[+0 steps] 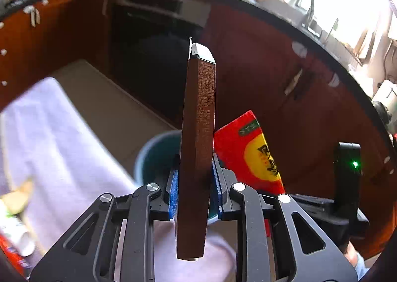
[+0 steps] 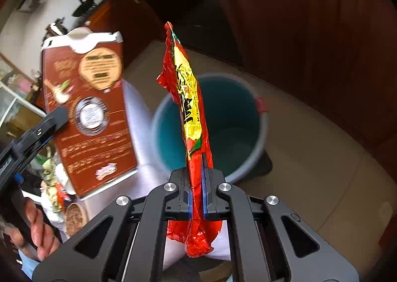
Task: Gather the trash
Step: 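Carry the box and bag over the teal bin and open both tools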
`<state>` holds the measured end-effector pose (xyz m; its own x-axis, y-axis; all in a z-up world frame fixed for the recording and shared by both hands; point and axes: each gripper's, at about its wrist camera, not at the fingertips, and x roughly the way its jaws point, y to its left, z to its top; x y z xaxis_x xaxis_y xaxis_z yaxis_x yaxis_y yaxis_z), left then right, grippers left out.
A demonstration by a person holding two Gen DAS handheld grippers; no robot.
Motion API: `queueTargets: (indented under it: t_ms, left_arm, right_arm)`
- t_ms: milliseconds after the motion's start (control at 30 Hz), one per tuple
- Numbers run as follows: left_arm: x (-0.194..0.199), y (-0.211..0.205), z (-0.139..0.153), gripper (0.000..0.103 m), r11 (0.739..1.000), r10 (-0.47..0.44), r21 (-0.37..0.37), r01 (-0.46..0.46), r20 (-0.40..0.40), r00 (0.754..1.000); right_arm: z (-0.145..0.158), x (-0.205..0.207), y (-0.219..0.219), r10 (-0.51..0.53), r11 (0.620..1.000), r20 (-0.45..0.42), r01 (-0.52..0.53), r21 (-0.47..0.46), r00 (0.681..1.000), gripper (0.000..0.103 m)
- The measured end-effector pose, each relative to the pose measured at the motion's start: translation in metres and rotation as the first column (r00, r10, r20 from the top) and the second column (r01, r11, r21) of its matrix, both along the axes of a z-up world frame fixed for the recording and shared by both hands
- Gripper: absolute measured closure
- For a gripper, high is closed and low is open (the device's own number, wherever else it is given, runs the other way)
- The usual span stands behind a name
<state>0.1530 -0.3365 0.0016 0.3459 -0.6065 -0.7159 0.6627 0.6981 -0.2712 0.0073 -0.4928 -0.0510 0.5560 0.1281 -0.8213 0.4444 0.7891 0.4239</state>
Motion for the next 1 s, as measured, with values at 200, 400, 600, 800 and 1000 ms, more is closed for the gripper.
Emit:
queueTargets:
  t_ms: [200, 400, 600, 800, 1000]
  left_arm:
    - [0.027, -0.052, -0.056, 0.079, 0.998, -0.015, 0.058, 0.021, -0.105, 0.994]
    - [0.045, -0.067, -0.107, 0.075, 0.983, 0.024, 0.182, 0.018, -0.227, 0.974]
    - [0.050, -0.062, -0.108, 0.039, 0.976, 0.063, 0.217, -0.014, -0.223, 0.973]
    - [0.046, -0.053, -0.091, 0.039, 0.982, 0.055, 0.186, -0.015, -0.215, 0.975]
    - [0.037, -0.043, -0.076, 0.033, 0.982, 0.060, 0.189, -0.025, -0.186, 0.981]
  right_arm:
    - [-0.027, 0.008, -0.030, -0.034, 0.999, -0.069, 0.035, 0.024, 0.997, 0.098]
    - [-0.045, 0.018, -0.045, -0.026, 0.999, -0.098, 0.030, 0.041, 0.995, 0.098]
    - [-0.049, 0.015, -0.043, -0.011, 0.999, -0.096, 0.015, 0.042, 0.995, 0.098]
    - [-0.044, 0.022, -0.039, -0.004, 1.000, -0.098, 0.007, 0.026, 0.995, 0.098]
    - [-0.045, 0.035, -0.029, 0.007, 1.000, -0.124, -0.006, 0.008, 0.992, 0.098]
